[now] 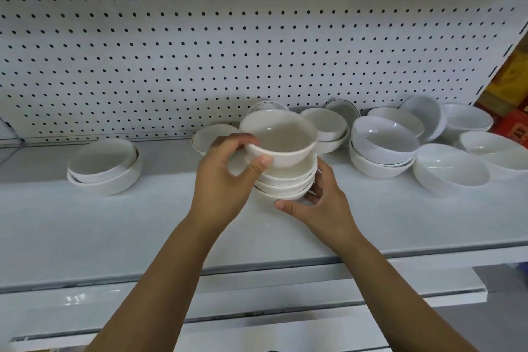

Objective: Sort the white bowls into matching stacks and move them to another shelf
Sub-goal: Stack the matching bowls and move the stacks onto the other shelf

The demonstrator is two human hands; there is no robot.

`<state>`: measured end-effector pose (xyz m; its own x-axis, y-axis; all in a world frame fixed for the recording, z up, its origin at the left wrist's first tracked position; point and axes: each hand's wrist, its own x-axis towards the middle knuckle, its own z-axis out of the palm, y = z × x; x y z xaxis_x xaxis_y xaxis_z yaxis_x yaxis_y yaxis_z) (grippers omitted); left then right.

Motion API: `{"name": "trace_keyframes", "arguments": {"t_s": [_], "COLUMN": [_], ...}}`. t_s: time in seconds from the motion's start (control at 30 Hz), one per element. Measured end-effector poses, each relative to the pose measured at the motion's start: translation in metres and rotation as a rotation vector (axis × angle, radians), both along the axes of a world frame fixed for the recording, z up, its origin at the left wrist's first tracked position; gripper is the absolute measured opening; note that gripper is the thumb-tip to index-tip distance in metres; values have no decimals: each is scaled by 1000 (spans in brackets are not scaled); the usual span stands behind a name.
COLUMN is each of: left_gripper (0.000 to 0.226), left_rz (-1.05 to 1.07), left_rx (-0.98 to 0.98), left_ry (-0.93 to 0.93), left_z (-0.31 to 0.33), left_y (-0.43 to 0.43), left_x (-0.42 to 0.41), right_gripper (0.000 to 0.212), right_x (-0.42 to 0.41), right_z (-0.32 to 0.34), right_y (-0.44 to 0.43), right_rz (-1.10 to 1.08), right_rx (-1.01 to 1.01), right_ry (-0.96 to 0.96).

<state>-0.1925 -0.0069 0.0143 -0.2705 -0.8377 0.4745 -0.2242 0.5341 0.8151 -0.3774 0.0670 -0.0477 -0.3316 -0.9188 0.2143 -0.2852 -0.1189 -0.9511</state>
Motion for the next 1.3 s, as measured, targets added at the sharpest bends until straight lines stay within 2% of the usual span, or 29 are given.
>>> {"name": "trace_keyframes", "arguments": {"t_s": [0.27,0.47,0.77,0.83,0.9,0.93,1.03,1.1,1.3], "left_gripper": [37,44,53,68,83,82,42,27,36], "left_rz": [101,190,149,106,21,-35,-193,-215,-219], "left_rx": [-179,-299,-94,47,271,356,457,512,511], "left_ry": [-159,-138,-2,38,114,149,231,313,339], "left_z": [-14,-29,-24,-20,-14,-11,-5,0,-1], "left_y": [2,13,25,28,25,23,15,15,36], "left_x": [-1,-3,-6,-6,-6,-5,-5,-5,-8], "right_gripper": [105,107,111,112,112,111,108,106,106], "right_x": [1,2,4,3,3,3,4,4,-2], "right_z": [0,2,4,5,5,5,6,6,8], "right_y": [0,0,0,-1,0,0,1,1,21], "right_rz": [-4,11,-1,-2,-6,-11,-35,-50,-53], "right_rx": [13,31,49,57,65,66,65,58,61], "right_ry": [7,31,50,52,54,52,33,17,-5]}}
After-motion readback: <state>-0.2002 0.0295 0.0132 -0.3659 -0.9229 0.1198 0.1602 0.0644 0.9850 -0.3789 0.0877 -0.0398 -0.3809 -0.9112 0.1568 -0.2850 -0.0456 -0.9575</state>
